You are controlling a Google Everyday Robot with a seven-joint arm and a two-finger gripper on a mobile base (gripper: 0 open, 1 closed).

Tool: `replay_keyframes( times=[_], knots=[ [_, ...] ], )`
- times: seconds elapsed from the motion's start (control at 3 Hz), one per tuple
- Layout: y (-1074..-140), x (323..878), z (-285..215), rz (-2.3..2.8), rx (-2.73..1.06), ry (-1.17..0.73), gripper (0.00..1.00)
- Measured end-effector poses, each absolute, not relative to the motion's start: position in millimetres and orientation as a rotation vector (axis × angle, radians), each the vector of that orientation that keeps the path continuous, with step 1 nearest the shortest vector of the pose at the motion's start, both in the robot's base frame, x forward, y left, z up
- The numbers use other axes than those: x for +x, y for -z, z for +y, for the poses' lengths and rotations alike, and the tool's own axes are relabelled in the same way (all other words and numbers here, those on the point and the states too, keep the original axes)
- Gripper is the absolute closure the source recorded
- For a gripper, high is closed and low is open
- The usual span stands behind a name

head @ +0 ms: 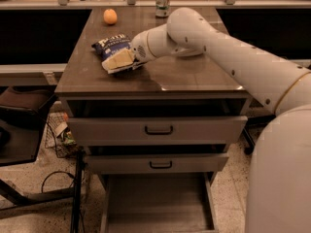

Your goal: Place blue chip bag into bottom drawer

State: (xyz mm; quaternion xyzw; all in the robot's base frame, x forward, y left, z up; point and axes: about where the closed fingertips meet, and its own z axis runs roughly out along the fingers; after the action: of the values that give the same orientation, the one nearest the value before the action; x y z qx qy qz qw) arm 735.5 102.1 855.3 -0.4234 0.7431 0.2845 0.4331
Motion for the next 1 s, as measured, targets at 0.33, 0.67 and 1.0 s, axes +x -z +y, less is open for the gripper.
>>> replay_keyframes(
  times=[0.33, 0.67, 1.0],
  knots=[
    [-854.0, 734.7, 104.8, 1.851, -1.059, -0.712, 0.42],
    [-852.7, 734.1, 107.4, 1.851, -1.063, -0.716, 0.65],
    [-851.4, 733.5, 110.0, 1.852, -1.067, -0.72, 0.88]
  ],
)
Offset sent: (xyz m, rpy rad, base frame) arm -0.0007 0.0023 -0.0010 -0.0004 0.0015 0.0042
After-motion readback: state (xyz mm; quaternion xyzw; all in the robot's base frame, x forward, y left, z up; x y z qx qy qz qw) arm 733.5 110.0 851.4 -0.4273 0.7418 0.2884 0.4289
